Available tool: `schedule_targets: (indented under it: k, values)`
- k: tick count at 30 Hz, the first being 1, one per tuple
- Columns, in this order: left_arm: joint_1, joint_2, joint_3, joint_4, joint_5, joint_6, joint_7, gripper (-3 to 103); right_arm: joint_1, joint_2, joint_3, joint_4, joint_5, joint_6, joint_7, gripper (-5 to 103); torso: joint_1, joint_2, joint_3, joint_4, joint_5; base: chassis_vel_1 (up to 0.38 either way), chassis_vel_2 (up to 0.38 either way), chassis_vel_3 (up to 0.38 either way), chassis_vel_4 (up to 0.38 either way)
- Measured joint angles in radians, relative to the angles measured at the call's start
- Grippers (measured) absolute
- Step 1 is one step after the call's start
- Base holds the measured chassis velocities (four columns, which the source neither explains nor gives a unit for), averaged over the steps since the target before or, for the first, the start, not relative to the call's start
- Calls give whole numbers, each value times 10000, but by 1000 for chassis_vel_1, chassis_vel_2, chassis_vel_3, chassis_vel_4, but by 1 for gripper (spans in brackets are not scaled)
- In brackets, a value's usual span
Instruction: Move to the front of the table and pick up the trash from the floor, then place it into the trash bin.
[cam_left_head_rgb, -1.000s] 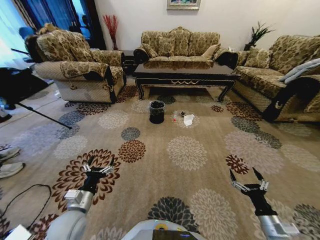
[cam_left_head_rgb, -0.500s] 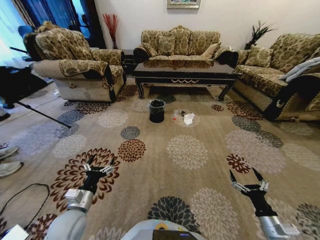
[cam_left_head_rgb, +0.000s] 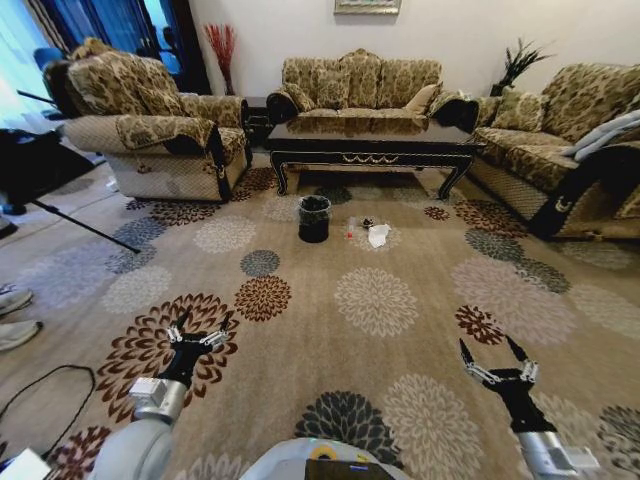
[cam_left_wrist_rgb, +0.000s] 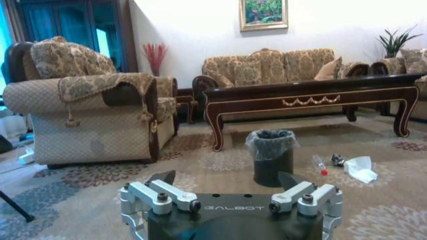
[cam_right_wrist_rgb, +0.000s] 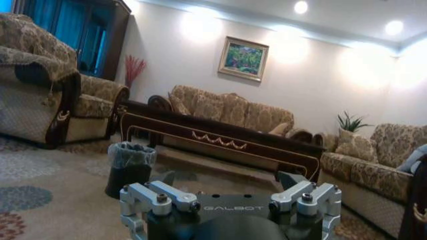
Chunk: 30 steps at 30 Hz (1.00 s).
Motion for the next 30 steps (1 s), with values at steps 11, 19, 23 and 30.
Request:
schedule_targets:
  k: [11,19,23,30]
  values:
    - [-59,-5,-43,62,-72,-18,6,100,-26,30,18,43,6,-6,-76,100,-68,-435,-342,0,0,0,0,0,0]
    - [-13,-23,-41,61,-80,-44,14,100,-3,41,57,1,241,192,-332,100,-71,-720,-616,3,0,0,0,0,0]
    - [13,-35,-41,36,-80,-54,20,100,-4,51,69,-12,289,264,-377,100,-73,-794,-706,4,0,0,0,0,0]
    - [15,-89,2,35,-66,-68,28,100,21,59,73,-55,304,299,-377,100,-74,-782,-694,6,3,-112,115,121,-118]
